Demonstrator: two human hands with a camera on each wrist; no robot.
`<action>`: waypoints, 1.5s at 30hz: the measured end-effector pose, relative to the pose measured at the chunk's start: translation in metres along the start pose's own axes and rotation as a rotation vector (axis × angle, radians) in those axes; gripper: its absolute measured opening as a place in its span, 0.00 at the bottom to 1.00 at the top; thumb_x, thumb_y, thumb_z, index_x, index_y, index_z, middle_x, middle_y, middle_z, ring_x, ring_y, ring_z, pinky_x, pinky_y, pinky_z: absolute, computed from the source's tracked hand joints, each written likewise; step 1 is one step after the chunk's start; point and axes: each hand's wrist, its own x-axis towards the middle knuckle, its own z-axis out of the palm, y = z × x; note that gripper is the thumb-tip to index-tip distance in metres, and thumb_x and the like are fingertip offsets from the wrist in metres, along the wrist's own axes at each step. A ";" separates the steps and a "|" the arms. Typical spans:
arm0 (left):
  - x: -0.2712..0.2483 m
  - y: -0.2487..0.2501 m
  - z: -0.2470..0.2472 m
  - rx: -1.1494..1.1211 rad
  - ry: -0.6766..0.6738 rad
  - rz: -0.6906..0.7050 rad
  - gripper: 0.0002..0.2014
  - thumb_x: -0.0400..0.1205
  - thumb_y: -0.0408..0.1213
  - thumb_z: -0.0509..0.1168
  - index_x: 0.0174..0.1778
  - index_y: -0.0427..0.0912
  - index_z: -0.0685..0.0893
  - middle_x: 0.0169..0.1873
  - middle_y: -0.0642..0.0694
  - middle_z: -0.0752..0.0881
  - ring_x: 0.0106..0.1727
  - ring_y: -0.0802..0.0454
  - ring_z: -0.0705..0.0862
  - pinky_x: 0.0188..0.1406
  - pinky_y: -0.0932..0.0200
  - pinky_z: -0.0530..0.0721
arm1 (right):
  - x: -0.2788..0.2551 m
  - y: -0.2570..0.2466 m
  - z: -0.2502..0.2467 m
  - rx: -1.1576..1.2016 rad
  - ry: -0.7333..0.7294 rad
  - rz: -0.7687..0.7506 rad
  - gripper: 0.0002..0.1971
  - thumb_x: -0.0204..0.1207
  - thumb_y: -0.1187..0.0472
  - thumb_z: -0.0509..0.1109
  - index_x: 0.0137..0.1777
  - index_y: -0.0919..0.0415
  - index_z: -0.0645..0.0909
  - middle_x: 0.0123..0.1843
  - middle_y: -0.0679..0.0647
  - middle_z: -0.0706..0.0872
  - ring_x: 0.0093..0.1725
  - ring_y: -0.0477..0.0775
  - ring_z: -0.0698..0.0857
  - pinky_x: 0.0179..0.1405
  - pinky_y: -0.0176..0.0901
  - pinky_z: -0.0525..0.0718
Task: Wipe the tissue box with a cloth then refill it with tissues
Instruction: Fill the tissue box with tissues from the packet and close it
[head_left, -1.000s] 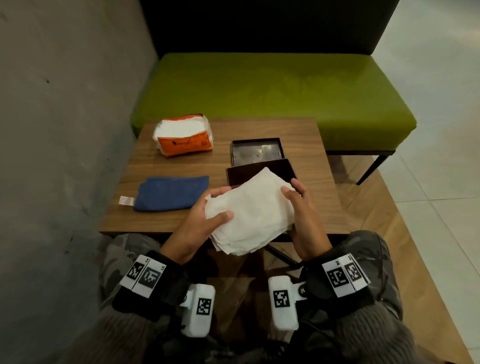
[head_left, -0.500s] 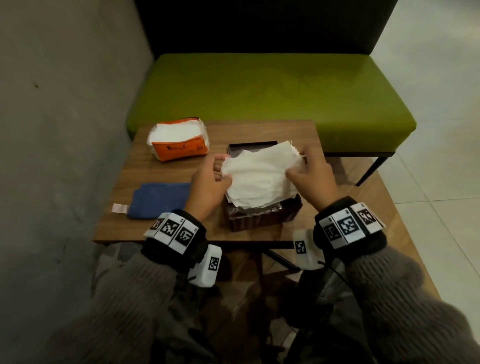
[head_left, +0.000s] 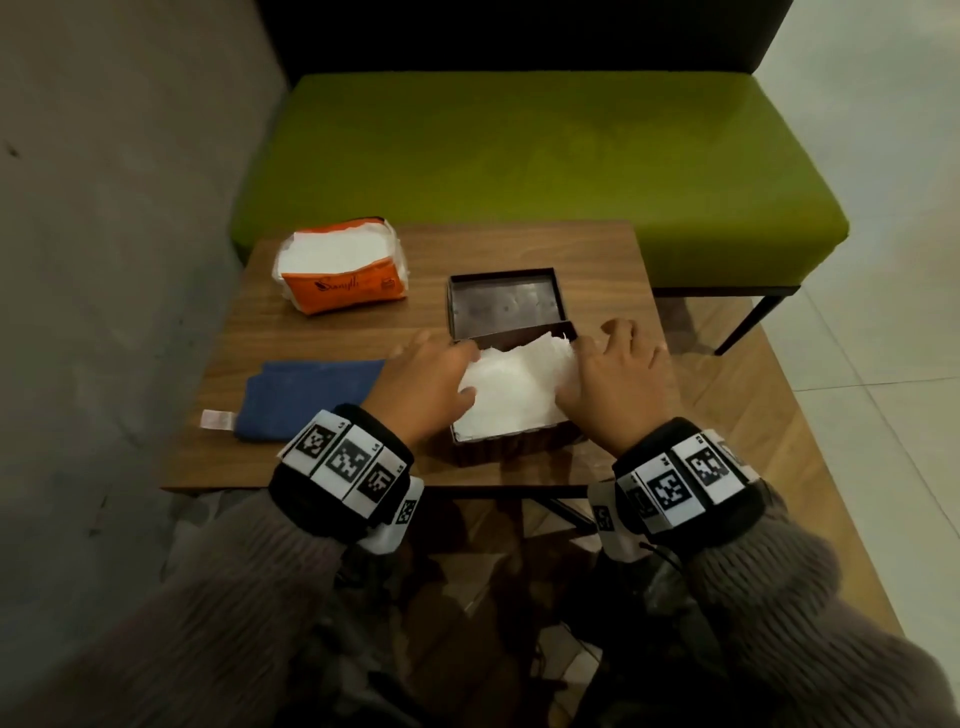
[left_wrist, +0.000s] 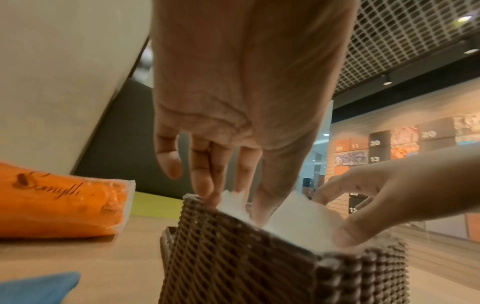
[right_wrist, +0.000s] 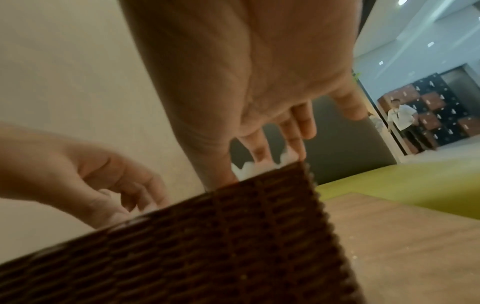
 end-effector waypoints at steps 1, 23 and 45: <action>-0.001 0.000 0.000 0.038 0.058 0.003 0.19 0.81 0.42 0.63 0.69 0.47 0.74 0.64 0.43 0.76 0.68 0.43 0.70 0.64 0.45 0.71 | 0.000 0.000 0.001 0.004 0.001 0.000 0.27 0.78 0.51 0.65 0.75 0.61 0.69 0.78 0.66 0.64 0.81 0.67 0.60 0.77 0.66 0.63; 0.120 -0.174 -0.053 0.049 0.197 -0.111 0.15 0.79 0.41 0.70 0.61 0.48 0.83 0.64 0.45 0.83 0.69 0.42 0.76 0.65 0.51 0.70 | 0.005 -0.029 0.034 -0.112 -0.459 -0.336 0.31 0.80 0.38 0.60 0.82 0.35 0.56 0.86 0.53 0.52 0.76 0.62 0.69 0.63 0.53 0.78; 0.134 -0.171 -0.040 0.272 0.313 0.047 0.11 0.79 0.38 0.64 0.54 0.38 0.80 0.50 0.36 0.87 0.49 0.37 0.84 0.40 0.49 0.75 | 0.008 -0.028 0.041 -0.105 -0.407 -0.354 0.30 0.81 0.38 0.59 0.82 0.34 0.57 0.87 0.53 0.54 0.77 0.61 0.69 0.63 0.51 0.78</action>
